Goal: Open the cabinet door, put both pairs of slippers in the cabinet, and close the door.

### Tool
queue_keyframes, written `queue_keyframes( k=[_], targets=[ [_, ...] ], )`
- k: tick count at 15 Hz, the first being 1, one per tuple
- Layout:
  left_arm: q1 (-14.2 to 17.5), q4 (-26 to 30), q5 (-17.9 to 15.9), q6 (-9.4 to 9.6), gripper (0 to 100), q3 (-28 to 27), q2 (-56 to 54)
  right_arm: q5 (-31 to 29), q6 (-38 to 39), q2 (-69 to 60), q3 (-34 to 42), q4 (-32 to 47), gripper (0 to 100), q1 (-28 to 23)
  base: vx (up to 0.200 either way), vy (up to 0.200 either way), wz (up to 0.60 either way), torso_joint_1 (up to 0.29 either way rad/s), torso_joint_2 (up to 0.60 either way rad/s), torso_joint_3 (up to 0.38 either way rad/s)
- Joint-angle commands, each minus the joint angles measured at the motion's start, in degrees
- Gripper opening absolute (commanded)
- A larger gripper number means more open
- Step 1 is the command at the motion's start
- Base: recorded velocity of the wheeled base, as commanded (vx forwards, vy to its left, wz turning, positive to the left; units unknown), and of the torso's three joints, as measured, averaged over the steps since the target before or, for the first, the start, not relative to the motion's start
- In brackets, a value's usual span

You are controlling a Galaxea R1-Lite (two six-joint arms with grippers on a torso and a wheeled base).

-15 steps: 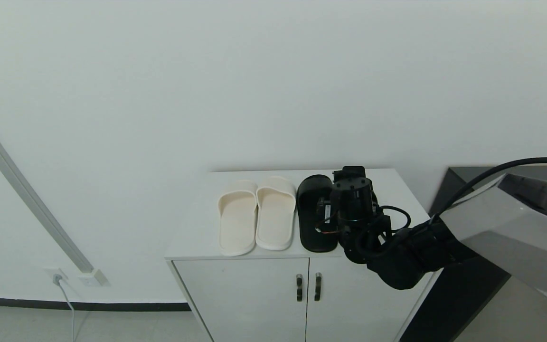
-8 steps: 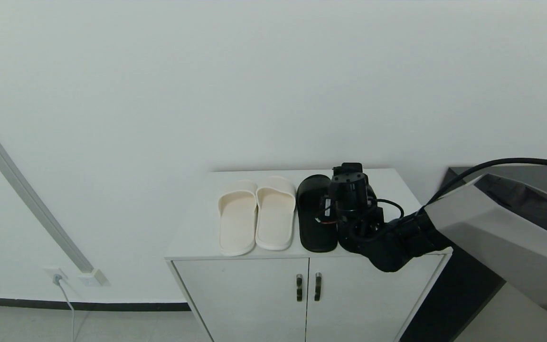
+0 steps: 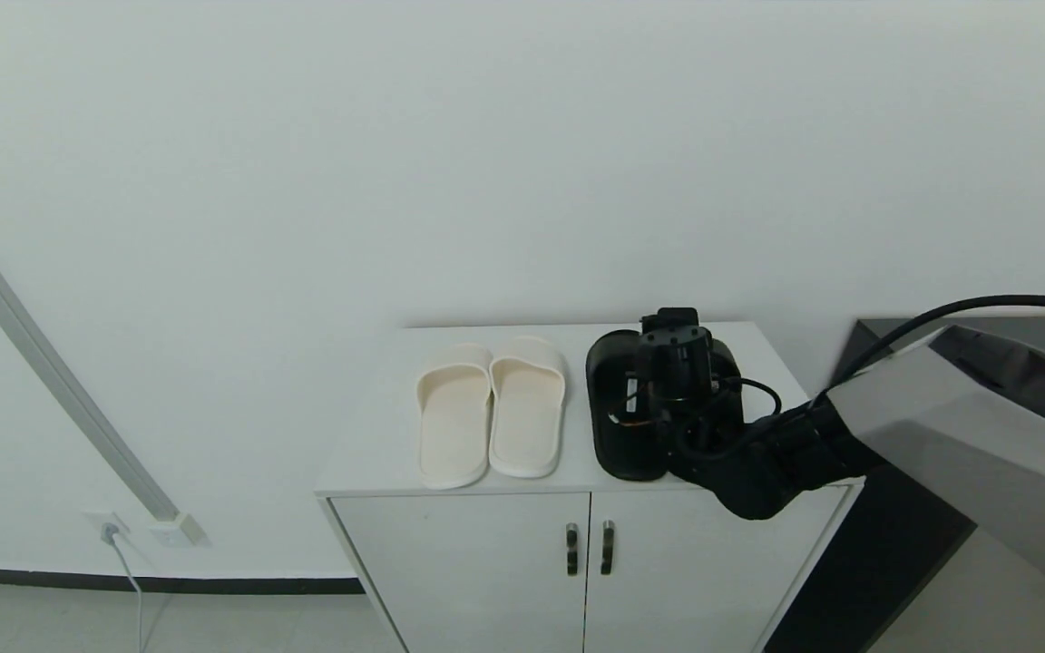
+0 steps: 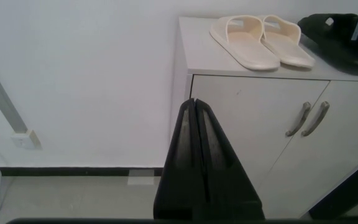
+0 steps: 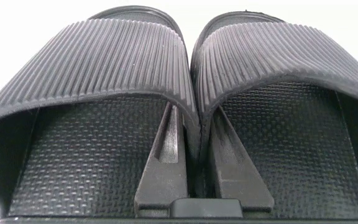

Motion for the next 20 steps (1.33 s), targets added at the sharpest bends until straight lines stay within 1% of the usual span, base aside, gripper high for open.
queue_keyframes(
  k=[1,2,3,4,5,7,10,12,13,14,18,20],
  targets=[
    [-0.01,0.00,0.04,-0.06,0,0.01,0.06,1.32,-1.08,-7.76,5.14,-0.29,0,0.83,0.000,0.000,0.00,0.000,0.00,0.000],
    [-0.01,0.00,0.04,-0.06,0,0.01,0.06,4.39,-1.26,-11.98,9.62,-0.29,0,1.80,0.000,0.000,0.00,0.000,0.00,0.000],
    [-0.01,0.00,0.04,-0.06,0,0.01,0.06,6.06,-1.35,-14.18,11.82,-0.29,0,2.15,0.000,0.000,0.00,0.000,0.00,0.000],
    [-0.01,0.00,0.04,-0.06,0,0.01,0.06,9.40,-1.70,-17.96,16.48,-0.29,0,3.20,0.000,0.000,0.00,0.000,0.00,0.000],
    [-0.01,0.00,0.04,-0.06,0,0.01,0.06,15.38,-3.46,-23.23,23.42,-0.64,0,4.08,0.000,0.000,0.00,0.000,0.00,0.000],
    [0.07,0.00,0.04,-0.23,0,0.01,0.06,25.40,-4.77,-29.74,30.54,-0.64,0,4.79,0.000,0.000,0.00,0.000,0.00,0.000],
    [-0.01,-0.09,0.04,-0.23,0,0.01,0.06,36.65,-5.04,-37.47,37.40,-0.64,0,5.67,0.000,0.000,0.00,0.000,0.00,0.000],
    [-0.01,0.00,0.04,-0.23,0,0.01,0.06,45.79,-6.09,-42.22,41.26,-0.47,0,6.02,0.000,0.000,0.00,0.000,0.00,0.000],
    [-0.01,0.00,0.04,-0.14,0,0.01,0.06,48.43,-6.62,-43.45,42.23,-0.38,0,6.11,0.000,0.000,0.00,0.000,0.00,0.000],
    [0.07,-0.09,0.04,-0.14,0,0.01,0.06,50.01,-7.06,-44.41,43.11,-0.29,0,6.11,0.000,0.000,0.00,0.000,0.00,0.000],
    [-0.01,0.00,0.04,-0.23,0,0.01,0.06,50.27,-7.06,-43.97,44.08,-0.29,0,6.19,0.000,0.000,0.00,0.000,0.00,0.000],
    [-0.01,0.00,0.04,-0.23,0,0.01,0.06,50.54,-7.06,-43.89,44.08,-0.29,0,6.19,-0.200,0.000,0.00,0.002,0.00,0.000]
  ],
)
